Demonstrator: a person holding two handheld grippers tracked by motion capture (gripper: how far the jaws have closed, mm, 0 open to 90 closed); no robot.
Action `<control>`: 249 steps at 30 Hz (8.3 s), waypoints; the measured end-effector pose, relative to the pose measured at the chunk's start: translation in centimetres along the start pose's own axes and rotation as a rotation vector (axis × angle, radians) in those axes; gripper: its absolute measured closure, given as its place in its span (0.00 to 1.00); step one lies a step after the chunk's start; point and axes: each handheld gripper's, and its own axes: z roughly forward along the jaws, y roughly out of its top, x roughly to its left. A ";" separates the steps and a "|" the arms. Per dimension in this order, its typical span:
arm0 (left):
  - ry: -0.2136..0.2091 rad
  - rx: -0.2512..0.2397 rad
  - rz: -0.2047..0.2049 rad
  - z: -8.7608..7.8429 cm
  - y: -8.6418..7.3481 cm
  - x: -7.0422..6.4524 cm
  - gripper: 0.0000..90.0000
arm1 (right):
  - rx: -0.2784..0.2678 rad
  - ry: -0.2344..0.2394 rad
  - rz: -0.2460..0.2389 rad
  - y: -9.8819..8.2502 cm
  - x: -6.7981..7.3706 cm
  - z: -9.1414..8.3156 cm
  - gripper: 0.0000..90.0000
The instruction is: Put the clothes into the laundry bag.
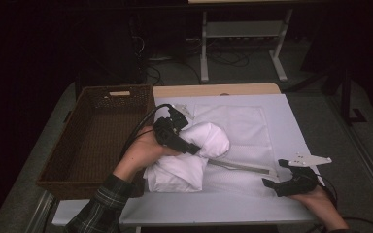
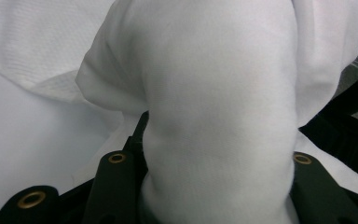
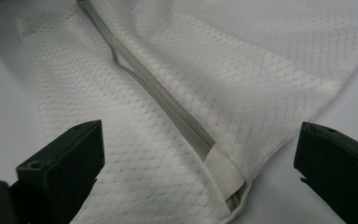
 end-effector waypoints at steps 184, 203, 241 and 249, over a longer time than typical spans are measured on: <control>0.027 0.107 0.125 11.0 0.0 -3.4 0.61 | -0.117 0.233 -0.122 11.1 1.4 6.7 0.98; 0.195 0.150 0.050 9.8 -1.2 -0.5 0.61 | -0.138 0.232 -0.098 11.7 2.0 6.6 0.98; 0.204 0.038 -0.087 12.2 1.3 0.5 0.26 | -0.160 0.230 -0.100 12.5 2.4 5.5 0.98; 0.182 -0.037 -0.072 9.1 0.4 -0.5 0.21 | -0.152 0.229 -0.102 12.3 2.3 5.5 0.98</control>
